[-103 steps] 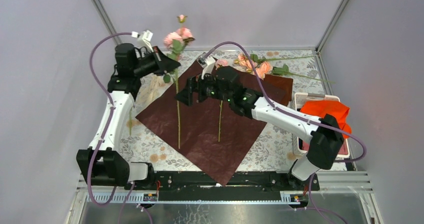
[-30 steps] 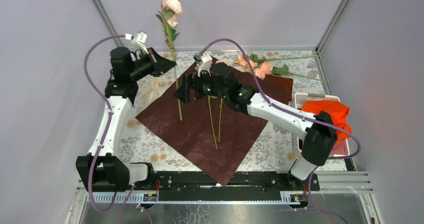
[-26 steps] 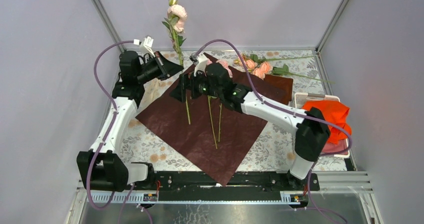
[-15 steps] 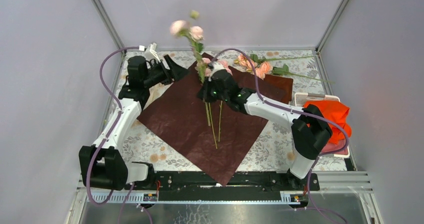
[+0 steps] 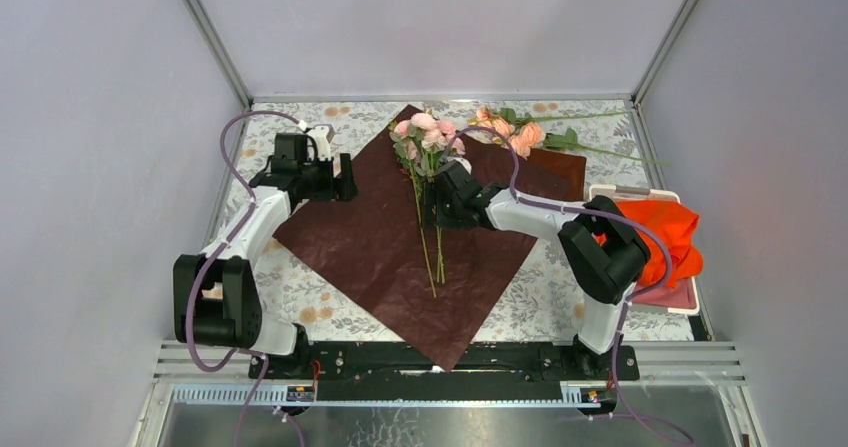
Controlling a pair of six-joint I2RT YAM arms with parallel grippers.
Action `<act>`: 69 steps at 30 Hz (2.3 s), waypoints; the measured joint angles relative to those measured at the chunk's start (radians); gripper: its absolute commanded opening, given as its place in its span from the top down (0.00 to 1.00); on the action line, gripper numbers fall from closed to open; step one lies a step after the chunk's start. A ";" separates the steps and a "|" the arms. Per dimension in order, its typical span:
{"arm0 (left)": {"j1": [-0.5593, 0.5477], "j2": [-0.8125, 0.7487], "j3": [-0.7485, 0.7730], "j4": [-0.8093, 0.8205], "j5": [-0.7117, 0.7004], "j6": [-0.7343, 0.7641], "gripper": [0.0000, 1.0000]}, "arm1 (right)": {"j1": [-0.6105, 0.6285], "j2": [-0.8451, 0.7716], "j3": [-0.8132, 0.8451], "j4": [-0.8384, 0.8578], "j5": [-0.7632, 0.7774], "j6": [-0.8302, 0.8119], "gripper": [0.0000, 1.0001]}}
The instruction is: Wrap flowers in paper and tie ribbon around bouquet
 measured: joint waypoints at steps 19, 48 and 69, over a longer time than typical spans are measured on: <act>0.029 -0.042 0.050 -0.242 -0.033 0.288 0.02 | -0.660 0.257 1.071 -0.492 -0.167 -0.682 0.20; 0.039 0.079 0.050 -0.272 -0.049 0.305 0.02 | -0.958 0.677 1.180 -0.676 -0.406 -0.925 0.08; 0.044 0.103 0.050 -0.272 -0.051 0.307 0.02 | -0.825 0.751 1.181 -0.507 -0.226 -1.069 1.00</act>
